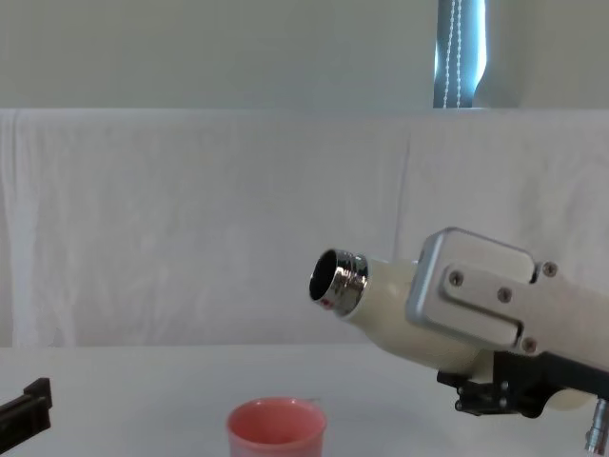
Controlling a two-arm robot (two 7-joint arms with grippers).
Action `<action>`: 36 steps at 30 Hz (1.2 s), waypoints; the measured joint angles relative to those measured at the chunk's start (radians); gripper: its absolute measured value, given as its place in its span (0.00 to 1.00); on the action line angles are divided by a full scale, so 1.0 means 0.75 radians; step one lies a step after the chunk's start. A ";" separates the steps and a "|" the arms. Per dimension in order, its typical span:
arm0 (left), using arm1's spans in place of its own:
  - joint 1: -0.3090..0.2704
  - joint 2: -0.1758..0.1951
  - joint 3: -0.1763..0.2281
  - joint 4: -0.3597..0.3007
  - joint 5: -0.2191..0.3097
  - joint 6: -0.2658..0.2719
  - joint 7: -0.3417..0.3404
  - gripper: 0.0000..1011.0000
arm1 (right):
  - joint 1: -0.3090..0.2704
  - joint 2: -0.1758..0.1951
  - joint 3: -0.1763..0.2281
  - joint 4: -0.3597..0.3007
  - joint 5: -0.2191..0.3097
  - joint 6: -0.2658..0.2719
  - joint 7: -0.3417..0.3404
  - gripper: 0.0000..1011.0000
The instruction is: Grasp the thermos with one hand and pour water into the cup lid.
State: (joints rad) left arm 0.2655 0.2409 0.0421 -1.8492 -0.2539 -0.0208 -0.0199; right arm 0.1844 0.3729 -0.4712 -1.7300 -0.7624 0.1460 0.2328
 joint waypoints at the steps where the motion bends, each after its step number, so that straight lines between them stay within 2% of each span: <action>1: 0.000 0.000 0.000 0.000 0.000 0.000 0.000 0.99 | 0.001 0.002 -0.004 0.000 -0.007 0.000 0.000 0.95; 21: 0.000 0.000 0.000 0.000 0.000 0.000 0.000 0.99 | 0.040 0.033 -0.094 0.027 -0.164 0.009 0.019 0.95; 36: 0.000 0.000 0.000 0.000 0.000 0.000 0.000 0.99 | 0.070 0.046 -0.141 0.037 -0.239 0.026 0.043 0.95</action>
State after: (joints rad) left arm 0.2655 0.2410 0.0421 -1.8492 -0.2538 -0.0207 -0.0199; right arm 0.2373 0.4074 -0.5770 -1.7023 -0.9418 0.1652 0.2647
